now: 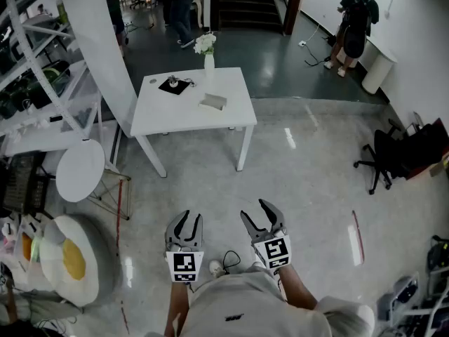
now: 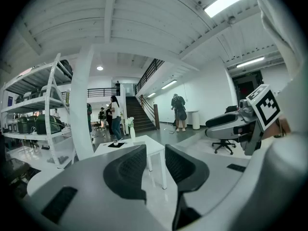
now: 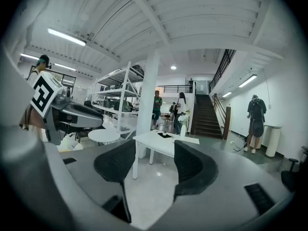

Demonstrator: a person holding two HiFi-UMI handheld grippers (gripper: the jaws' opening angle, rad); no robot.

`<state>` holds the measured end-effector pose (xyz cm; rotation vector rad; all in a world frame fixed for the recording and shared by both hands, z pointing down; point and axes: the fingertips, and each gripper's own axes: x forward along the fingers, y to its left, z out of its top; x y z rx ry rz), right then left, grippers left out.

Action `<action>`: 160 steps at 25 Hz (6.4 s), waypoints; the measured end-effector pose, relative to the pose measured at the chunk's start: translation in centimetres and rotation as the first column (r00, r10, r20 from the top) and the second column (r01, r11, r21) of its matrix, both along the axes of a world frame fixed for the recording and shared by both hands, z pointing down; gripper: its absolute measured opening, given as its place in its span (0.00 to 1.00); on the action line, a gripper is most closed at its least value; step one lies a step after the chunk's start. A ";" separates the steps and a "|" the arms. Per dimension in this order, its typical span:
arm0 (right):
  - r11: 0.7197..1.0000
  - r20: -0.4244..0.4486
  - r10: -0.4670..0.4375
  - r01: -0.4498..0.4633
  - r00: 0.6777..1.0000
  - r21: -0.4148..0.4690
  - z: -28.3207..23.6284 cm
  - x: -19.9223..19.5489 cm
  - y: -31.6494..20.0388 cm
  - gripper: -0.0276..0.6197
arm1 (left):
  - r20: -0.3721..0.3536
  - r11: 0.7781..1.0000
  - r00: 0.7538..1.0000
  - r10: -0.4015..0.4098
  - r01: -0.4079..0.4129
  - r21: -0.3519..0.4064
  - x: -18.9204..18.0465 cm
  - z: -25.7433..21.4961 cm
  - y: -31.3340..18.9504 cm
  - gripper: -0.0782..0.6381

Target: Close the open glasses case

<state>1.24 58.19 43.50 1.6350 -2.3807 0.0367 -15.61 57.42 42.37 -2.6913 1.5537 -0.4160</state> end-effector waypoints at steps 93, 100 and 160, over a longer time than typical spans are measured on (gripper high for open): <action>0.995 -0.003 -0.023 0.022 1.000 -0.099 2.7 1.5 -50.1 0.38 | 0.020 0.996 0.996 0.089 -0.088 -0.032 5.3 2.5 -50.4 0.30; 0.994 -0.004 0.036 -0.036 0.999 -0.100 2.8 1.0 -53.0 0.38 | 0.006 0.990 0.990 0.141 -0.141 -0.031 4.8 3.2 -54.1 0.30; 0.949 0.068 -0.177 0.189 0.982 -0.251 11.6 12.6 -77.8 0.35 | 0.062 0.984 0.998 -0.021 0.032 -0.173 17.4 10.6 -77.5 0.29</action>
